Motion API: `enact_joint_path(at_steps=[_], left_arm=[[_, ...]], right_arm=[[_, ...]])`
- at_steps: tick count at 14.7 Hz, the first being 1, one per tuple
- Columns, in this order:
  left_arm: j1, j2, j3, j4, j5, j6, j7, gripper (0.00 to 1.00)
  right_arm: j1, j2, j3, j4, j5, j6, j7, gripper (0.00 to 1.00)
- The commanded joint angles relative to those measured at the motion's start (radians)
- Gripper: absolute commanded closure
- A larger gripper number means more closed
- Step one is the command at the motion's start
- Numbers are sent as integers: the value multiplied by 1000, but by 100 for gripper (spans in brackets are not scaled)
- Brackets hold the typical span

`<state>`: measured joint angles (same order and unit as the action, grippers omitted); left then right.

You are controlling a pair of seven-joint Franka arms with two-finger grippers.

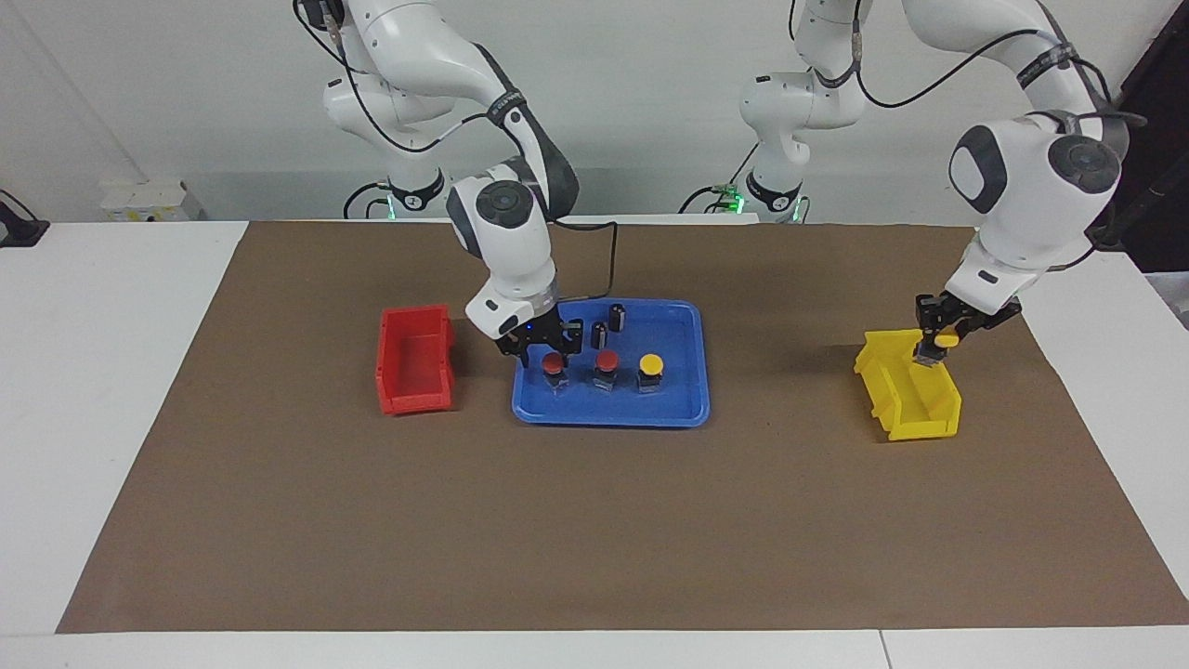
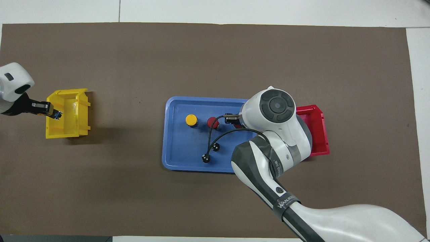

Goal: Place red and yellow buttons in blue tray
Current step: 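Place the second red button in the tray with the right gripper, then place the second yellow button in the tray while the right gripper withdraws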

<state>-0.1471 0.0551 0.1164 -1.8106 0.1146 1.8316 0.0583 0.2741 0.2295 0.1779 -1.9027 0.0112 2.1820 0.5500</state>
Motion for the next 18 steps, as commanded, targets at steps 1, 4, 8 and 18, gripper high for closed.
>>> enact_joint_path(at_steps=[1,4,8,18], left_arm=[[-181,52,-1,48,-5,-36,-296,98],[-326,8,-1,-50,-93,15,-438,98],[-455,14,-1,-128,-185,115,-480,98],[-519,127,-1,-174,-204,354,-537,98]], right_arm=[[-122,-58,9,161,-52,-236,-14,0],[-248,-133,12,247,-53,-434,-180,0],[-380,-245,8,299,-43,-615,-347,0],[-519,-297,-37,237,-10,-665,-571,0]])
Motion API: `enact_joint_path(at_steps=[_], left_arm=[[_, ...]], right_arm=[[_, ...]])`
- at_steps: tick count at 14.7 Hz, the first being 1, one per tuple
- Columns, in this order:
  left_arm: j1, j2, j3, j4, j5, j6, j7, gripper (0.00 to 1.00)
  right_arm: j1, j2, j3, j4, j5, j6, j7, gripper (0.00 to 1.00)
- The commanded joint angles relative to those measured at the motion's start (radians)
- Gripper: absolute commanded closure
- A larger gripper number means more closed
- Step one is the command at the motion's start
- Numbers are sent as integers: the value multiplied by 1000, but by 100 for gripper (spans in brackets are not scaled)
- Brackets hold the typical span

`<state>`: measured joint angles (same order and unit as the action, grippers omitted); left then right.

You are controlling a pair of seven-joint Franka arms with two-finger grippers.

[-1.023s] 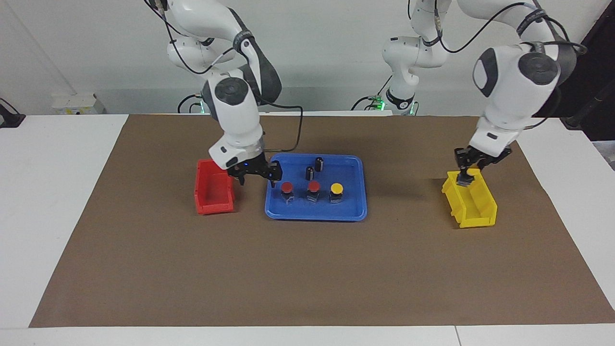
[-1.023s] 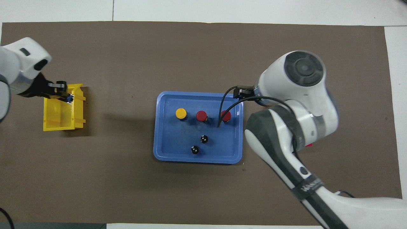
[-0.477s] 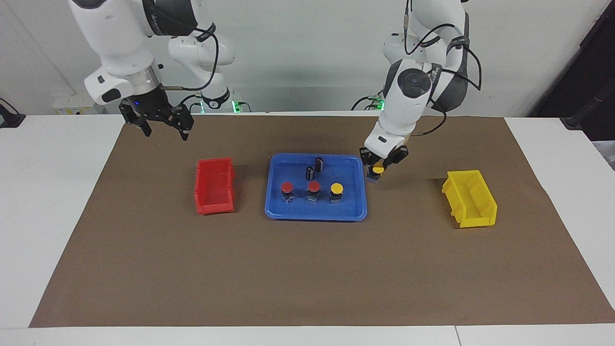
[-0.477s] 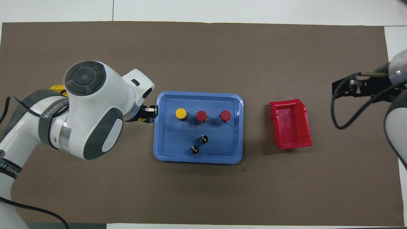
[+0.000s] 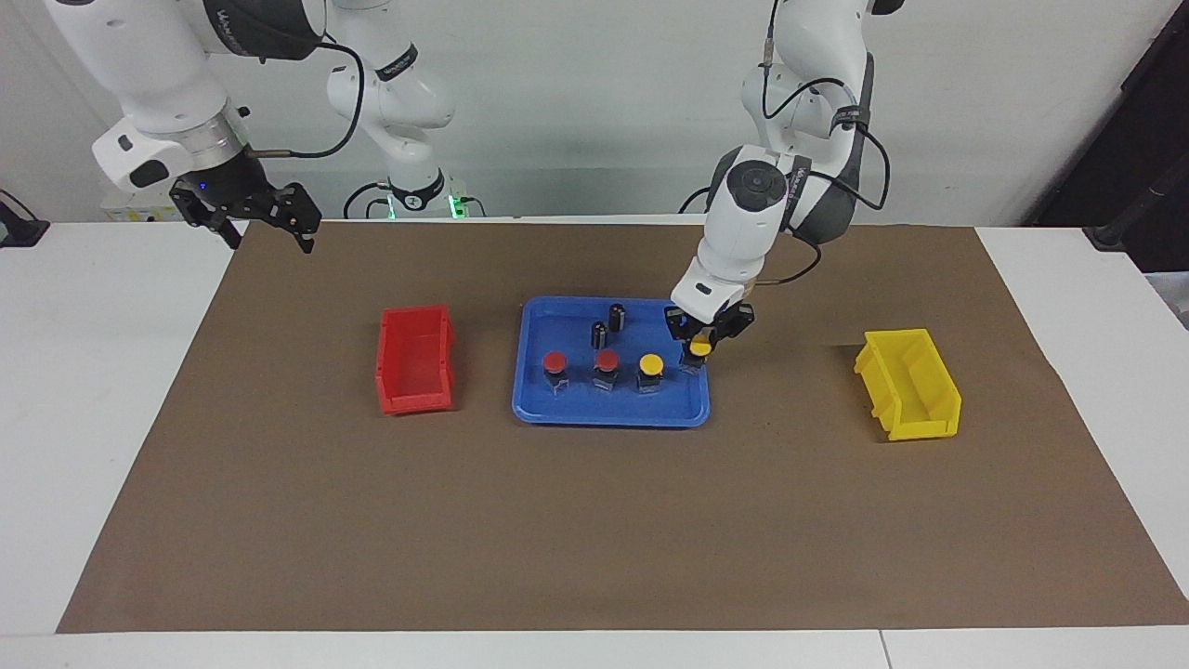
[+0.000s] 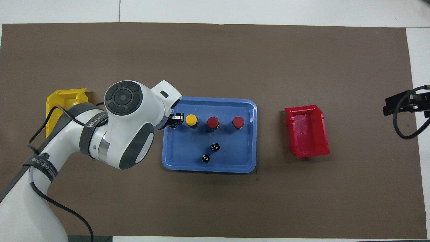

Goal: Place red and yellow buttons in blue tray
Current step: 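Place the second yellow button in the tray while the right gripper withdraws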

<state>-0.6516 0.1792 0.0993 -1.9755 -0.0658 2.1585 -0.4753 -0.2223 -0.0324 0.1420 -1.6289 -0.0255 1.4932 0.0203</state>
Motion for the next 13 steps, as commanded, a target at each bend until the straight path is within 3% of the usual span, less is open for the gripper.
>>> enact_joint_path(at_steps=[1,5,6,8,9,13], left_arm=[[-17,15,16,-9,-23,49,-3,98],[-17,62,16,-9,-23,87,-3,96],[-19,72,16,-9,-23,95,-3,88],[-16,75,16,-6,-23,101,0,50],[-16,75,16,0,-23,95,0,39],[-3,69,17,15,-22,86,4,37]], right_arm=[[-23,-30,-2,-26,27,24,-54,0],[-25,-26,-4,-12,27,32,-56,0],[-23,-26,-4,-11,26,32,-54,0],[-25,-24,-4,-11,29,30,-56,0],[-23,-24,-4,-11,29,29,-56,0],[-22,-26,-4,-11,27,27,-57,0]])
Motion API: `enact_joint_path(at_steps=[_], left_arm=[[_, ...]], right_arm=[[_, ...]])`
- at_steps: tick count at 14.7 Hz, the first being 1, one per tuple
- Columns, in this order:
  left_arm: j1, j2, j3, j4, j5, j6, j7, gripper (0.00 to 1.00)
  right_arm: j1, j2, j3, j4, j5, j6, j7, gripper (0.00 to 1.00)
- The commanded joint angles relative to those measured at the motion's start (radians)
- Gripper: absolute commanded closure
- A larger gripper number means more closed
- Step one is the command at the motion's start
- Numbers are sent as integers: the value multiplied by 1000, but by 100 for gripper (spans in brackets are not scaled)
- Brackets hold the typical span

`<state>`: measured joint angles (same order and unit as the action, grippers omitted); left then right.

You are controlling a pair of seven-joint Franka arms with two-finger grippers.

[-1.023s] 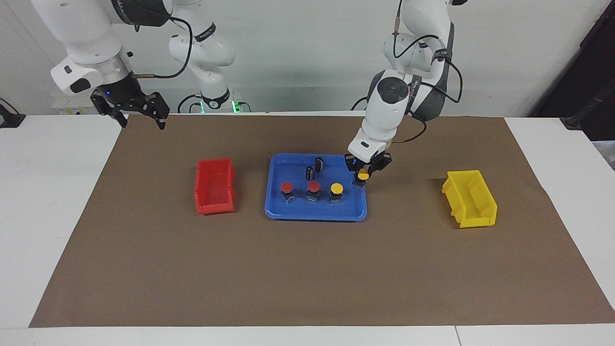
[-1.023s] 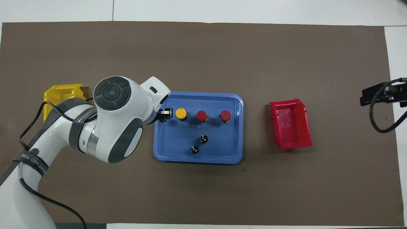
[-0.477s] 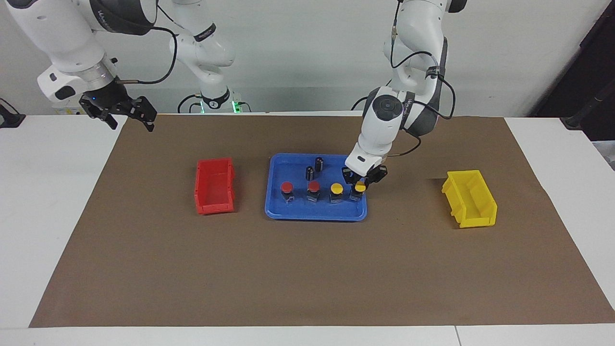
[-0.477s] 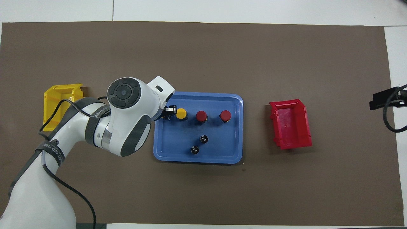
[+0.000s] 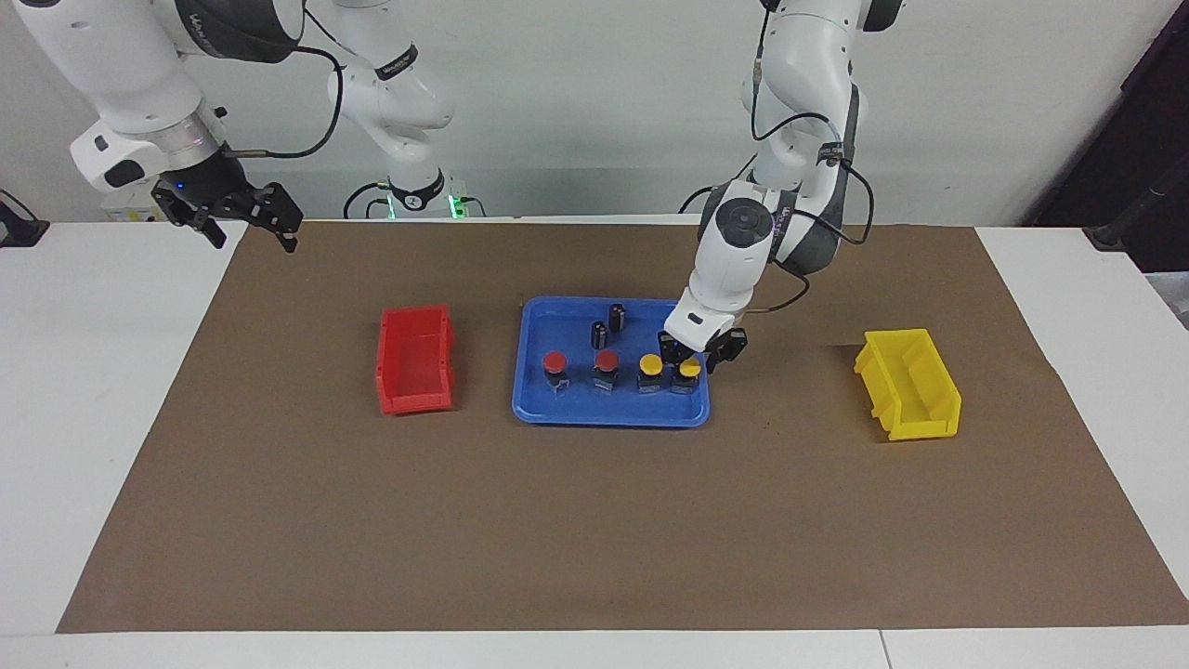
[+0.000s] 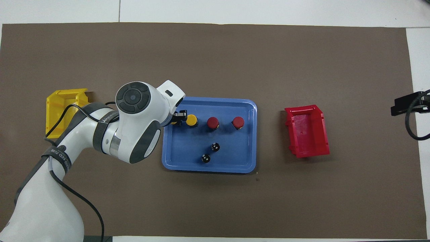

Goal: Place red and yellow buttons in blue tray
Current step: 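Place the second yellow button in the tray while the right gripper withdraws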

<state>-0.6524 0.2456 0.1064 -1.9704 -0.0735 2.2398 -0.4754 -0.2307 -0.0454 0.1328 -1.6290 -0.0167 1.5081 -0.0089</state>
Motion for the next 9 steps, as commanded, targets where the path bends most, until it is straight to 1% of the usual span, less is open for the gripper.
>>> enact_joint_path(at_steps=[1,3,4,5,8,9], left_arm=[[0,-5,10,15,-15,-9,6,37],[2,-8,18,82,-15,-102,1,36],[5,-8,21,105,-15,-138,0,31],[19,-12,22,125,-15,-170,1,23],[72,-77,24,140,-2,-264,26,7],[92,-97,24,154,24,-317,75,4]], right_arm=[[-13,-11,5,-11,18,12,-29,0],[-13,-11,5,-11,18,12,-29,0],[-15,-13,5,-11,18,11,-31,0],[-15,-13,5,-11,18,9,-31,0],[-15,-11,5,-11,18,9,-37,0],[-15,-11,5,-11,18,9,-45,0]])
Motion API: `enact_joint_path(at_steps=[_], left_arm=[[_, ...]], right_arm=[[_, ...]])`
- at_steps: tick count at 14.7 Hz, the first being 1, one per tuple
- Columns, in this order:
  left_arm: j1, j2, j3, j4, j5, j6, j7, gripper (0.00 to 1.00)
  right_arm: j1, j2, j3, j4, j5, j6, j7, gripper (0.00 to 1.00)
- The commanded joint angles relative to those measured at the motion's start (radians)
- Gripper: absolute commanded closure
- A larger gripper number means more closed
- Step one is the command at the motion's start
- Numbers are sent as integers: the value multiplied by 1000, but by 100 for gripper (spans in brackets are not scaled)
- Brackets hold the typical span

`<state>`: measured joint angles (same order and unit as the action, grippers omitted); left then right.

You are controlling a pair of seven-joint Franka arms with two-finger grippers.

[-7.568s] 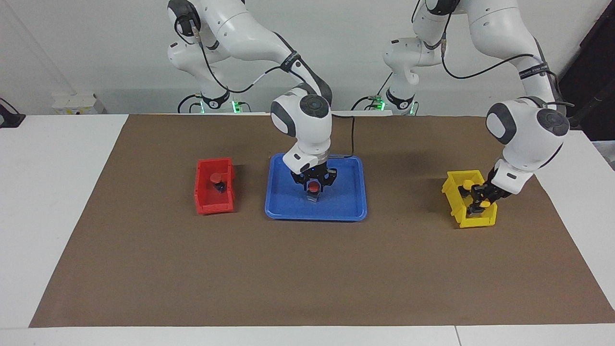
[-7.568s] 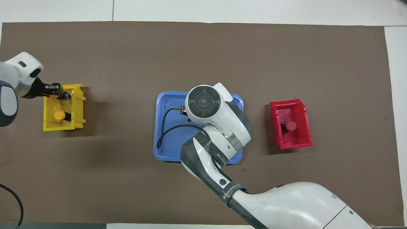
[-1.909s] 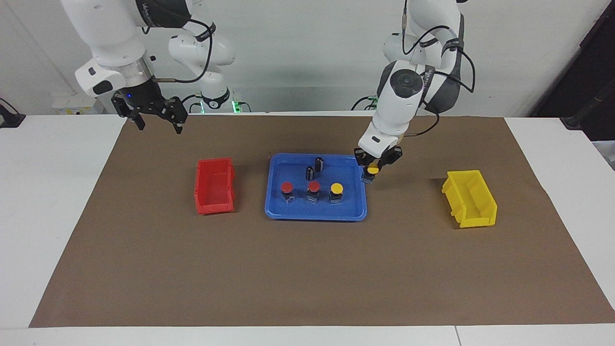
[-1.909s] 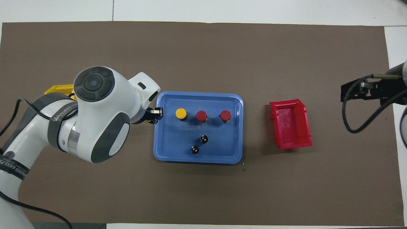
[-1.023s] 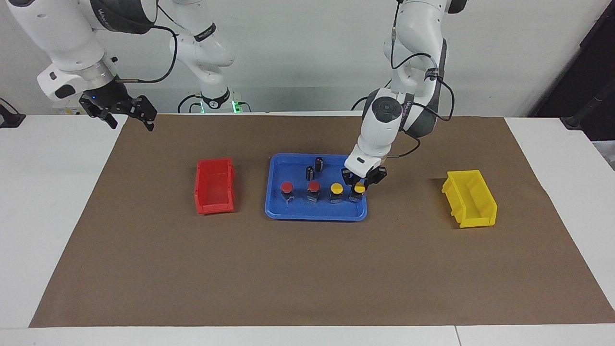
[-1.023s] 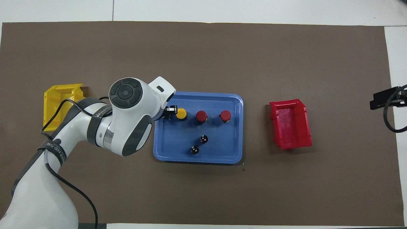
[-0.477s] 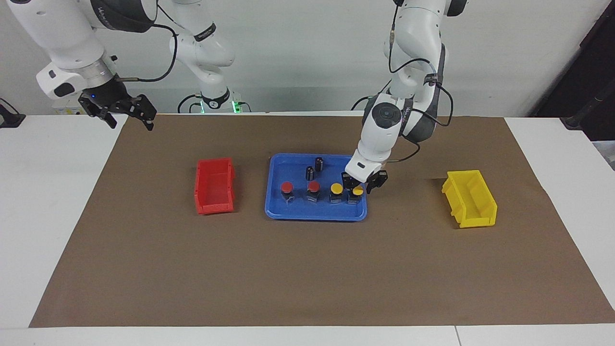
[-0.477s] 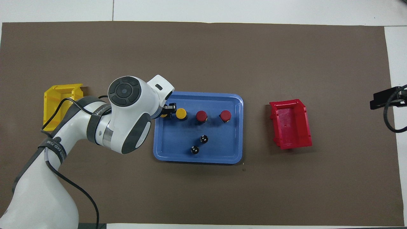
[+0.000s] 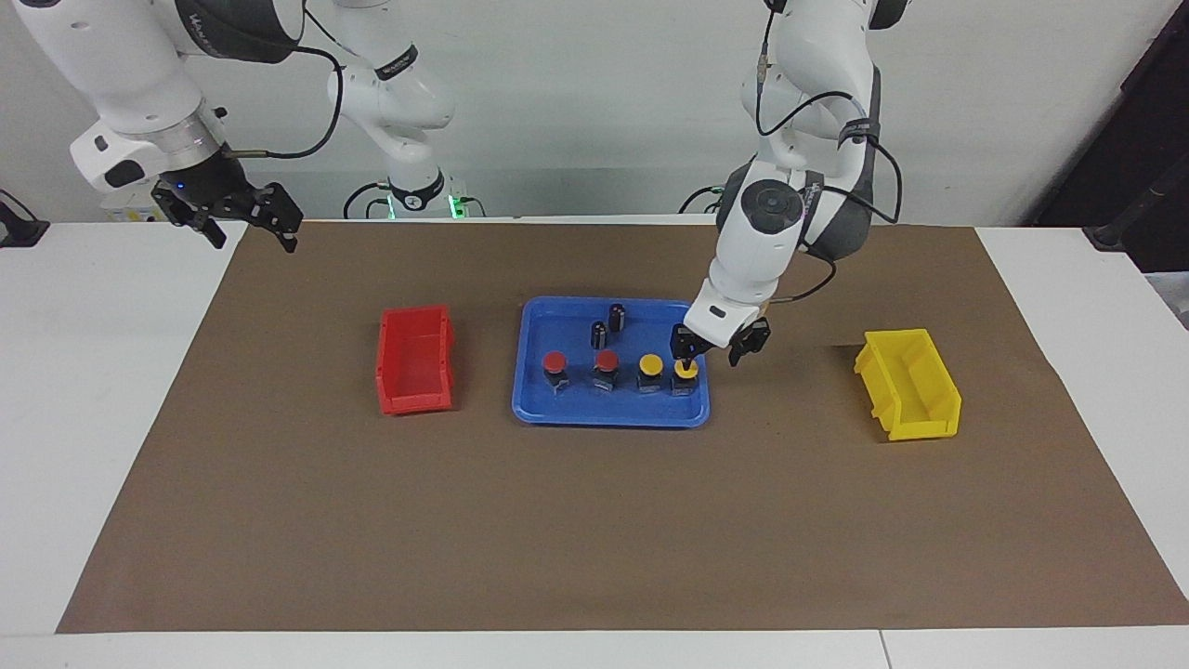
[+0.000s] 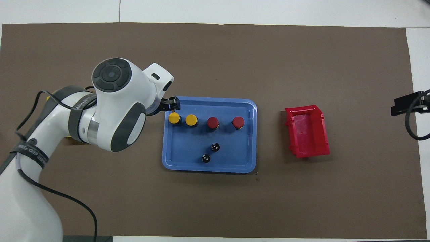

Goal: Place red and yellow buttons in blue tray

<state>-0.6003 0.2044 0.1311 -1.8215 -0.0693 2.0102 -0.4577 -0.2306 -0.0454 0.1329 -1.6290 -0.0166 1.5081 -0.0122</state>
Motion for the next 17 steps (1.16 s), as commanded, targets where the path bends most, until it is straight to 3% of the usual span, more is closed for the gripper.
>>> enact_joint_path(at_steps=[1,4,10,17], left_arm=[[65,-65,1,43,61,-158,124,2],[198,-86,5,177,78,-332,325,0],[411,-213,7,195,103,-422,556,0],[439,-229,-2,203,160,-433,559,0]], right_arm=[[-16,-13,5,-9,18,8,-43,0],[-16,-13,4,-11,18,6,-45,0],[-21,-13,2,-11,18,4,-43,0],[-19,-13,2,-11,20,3,-43,0]])
